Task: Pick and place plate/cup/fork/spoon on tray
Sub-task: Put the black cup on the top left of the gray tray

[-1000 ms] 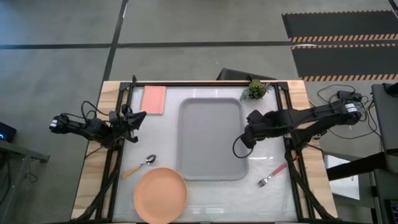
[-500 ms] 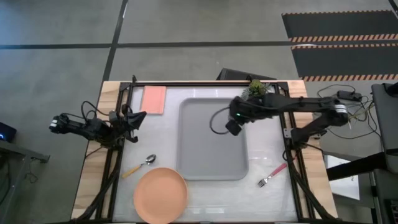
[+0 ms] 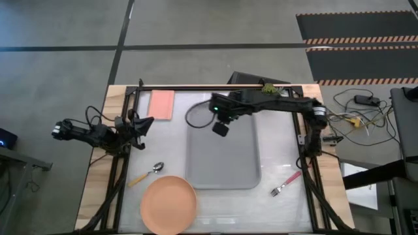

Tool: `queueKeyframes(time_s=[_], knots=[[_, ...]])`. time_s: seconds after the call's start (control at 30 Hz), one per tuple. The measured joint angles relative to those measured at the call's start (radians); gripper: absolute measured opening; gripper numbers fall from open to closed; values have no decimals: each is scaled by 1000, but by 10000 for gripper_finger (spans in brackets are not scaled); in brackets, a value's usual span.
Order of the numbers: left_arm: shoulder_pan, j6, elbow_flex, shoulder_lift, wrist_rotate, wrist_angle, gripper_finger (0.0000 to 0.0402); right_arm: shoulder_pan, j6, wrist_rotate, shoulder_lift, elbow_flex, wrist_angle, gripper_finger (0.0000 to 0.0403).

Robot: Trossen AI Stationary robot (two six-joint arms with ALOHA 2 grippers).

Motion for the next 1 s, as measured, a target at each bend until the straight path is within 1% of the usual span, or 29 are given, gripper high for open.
queueKeyframes(time_s=[0.1, 0.2, 0.4, 0.53, 0.77, 1.0], knots=[[0, 0, 0, 0, 0, 0, 0, -11, -49, -3, 73, 88, -1, 9], [0, 0, 0, 0, 0, 0, 0, -23, -93, -36, 142, 157, 13, 9], [0, 0, 0, 0, 0, 1, 0, -45, -175, -59, 283, 257, 22, 9], [0, 0, 0, 1, 0, 0, 0, -65, -217, -143, 358, 317, 22, 9], [0, 0, 0, 6, 0, 0, 0, -90, -252, -150, 435, 405, 22, 9], [0, 0, 0, 5, 0, 0, 0, -94, -261, -150, 442, 414, 33, 13]])
